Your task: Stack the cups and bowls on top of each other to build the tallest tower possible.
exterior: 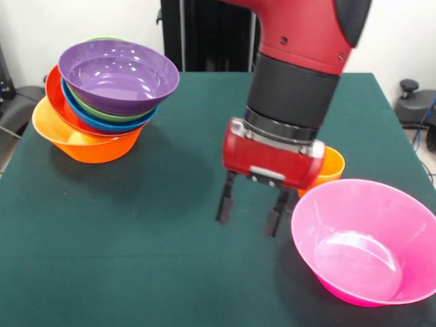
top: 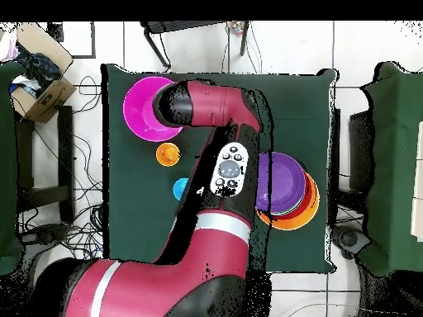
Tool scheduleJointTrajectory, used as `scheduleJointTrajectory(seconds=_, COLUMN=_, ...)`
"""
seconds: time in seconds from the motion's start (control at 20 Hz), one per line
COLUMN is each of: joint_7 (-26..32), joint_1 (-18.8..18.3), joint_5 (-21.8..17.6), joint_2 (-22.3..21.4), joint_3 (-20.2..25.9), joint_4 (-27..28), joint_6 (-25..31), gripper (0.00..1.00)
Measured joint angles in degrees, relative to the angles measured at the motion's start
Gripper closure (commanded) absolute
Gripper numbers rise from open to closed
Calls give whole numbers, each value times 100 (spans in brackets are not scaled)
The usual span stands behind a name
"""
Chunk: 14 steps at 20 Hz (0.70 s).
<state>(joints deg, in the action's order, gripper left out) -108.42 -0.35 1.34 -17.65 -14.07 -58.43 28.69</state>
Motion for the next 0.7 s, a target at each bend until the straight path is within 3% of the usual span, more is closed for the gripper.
scheduleJointTrajectory(seconds=0.3, joint_7=0, joint_1=14, joint_5=0, joint_2=275, joint_3=292, joint_4=436, joint_6=538, gripper=0)
scheduleJointTrajectory(seconds=0.7, joint_7=0, joint_1=-52, joint_5=-1, joint_2=355, joint_3=852, joint_4=525, joint_6=1419, gripper=0)
